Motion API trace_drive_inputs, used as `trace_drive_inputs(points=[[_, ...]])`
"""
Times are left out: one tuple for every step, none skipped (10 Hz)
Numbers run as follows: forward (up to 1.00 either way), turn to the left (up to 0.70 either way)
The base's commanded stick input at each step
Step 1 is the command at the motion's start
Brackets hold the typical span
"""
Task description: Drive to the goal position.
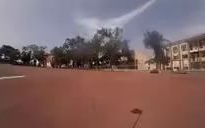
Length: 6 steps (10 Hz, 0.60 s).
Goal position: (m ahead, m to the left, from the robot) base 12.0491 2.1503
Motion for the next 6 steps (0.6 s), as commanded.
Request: trace_drive_inputs(points=[[0.7, 0.0], [0.7, 0.0], [0.7, 0.0], [0.7, 0.0], [0.7, 0.0], [0.7, 0.0]])
